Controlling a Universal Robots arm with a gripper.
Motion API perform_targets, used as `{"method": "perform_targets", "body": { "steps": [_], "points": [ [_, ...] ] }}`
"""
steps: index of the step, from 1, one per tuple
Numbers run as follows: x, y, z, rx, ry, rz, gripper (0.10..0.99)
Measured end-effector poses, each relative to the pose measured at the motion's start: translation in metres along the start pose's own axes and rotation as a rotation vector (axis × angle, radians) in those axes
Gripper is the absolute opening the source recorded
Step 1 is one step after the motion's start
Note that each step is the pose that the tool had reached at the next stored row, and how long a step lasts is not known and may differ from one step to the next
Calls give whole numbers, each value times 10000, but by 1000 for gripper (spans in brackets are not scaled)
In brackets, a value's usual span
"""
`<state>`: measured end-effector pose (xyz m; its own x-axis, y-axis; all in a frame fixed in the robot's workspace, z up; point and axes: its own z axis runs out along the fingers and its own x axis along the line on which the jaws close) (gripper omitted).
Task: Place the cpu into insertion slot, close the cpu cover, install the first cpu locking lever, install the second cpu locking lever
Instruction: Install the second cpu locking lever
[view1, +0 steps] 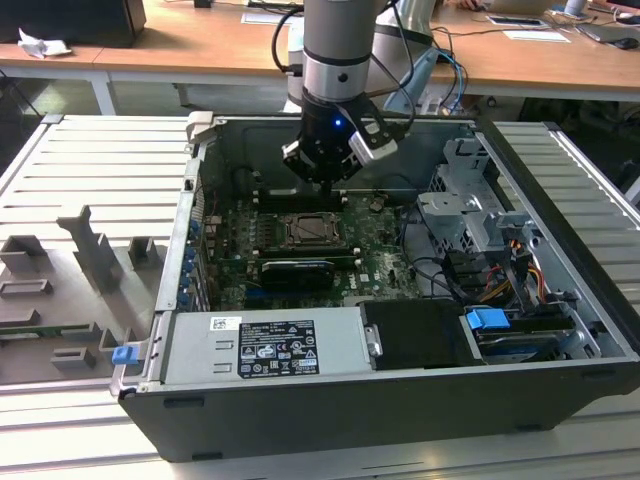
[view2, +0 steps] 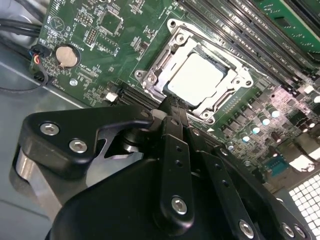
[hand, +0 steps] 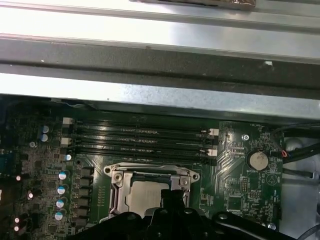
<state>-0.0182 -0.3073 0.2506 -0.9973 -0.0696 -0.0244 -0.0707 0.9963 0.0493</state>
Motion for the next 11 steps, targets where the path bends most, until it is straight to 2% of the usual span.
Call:
{"method": "perform_targets", "body": {
  "steps": [11],
  "points": [
    [4,-57,-3,1,1,0,106]
  ]
}}
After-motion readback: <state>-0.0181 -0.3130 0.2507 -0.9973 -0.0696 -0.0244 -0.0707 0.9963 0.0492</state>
